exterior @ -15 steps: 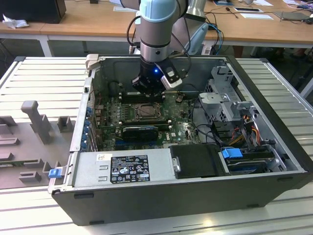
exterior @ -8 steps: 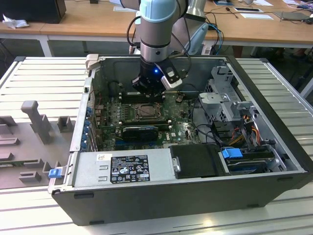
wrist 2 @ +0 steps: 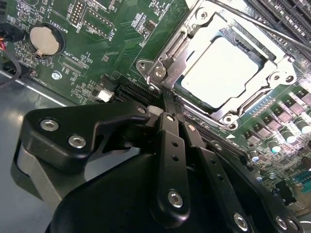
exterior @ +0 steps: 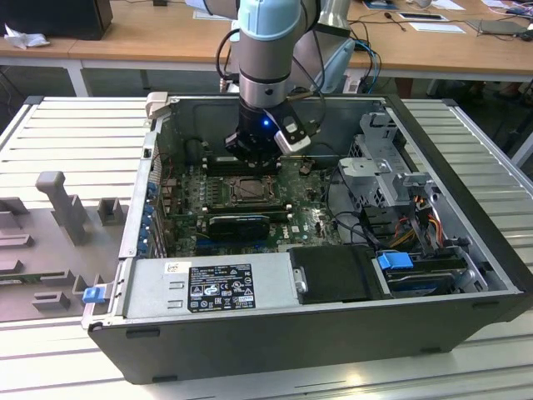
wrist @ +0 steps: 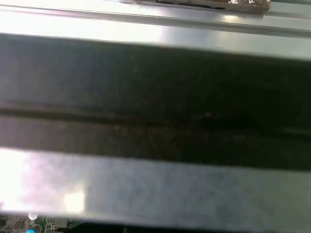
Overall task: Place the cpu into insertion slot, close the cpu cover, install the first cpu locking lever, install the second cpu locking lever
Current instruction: 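Install the first cpu locking lever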
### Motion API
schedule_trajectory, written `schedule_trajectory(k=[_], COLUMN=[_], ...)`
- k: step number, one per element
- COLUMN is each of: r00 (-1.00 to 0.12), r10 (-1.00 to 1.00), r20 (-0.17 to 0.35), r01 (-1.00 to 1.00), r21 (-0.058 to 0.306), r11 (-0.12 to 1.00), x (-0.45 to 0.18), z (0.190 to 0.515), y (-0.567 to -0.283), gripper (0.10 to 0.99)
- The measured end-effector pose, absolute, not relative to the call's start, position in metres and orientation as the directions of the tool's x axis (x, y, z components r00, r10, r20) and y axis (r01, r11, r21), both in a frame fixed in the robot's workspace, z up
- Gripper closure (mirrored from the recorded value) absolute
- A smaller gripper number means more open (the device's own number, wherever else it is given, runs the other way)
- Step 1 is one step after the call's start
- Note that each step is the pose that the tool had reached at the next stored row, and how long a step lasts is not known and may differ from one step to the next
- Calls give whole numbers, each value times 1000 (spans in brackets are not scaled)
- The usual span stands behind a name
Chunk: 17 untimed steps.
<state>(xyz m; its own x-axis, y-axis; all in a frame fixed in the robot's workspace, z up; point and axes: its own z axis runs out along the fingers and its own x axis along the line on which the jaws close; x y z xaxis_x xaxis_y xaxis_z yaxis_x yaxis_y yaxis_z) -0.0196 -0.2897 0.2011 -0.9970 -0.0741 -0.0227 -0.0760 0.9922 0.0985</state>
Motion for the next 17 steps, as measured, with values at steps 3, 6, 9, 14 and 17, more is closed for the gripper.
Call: schedule_trajectory(k=[3,6,9,14,17], r00=[-997,-997,-997,-997,-997], r10=[-74,-73,-73,-74,-74], r20=[-24,-25,-25,-25,-25], r01=[-76,-76,-76,-76,-76], r21=[116,124,124,124,124], r11=[990,989,989,989,989], x=[-19,-19,-19,-19,-19], z=[200,200,206,220,220], y=[-290,-290,-290,-290,-292], gripper=[980,980,980,980,980])
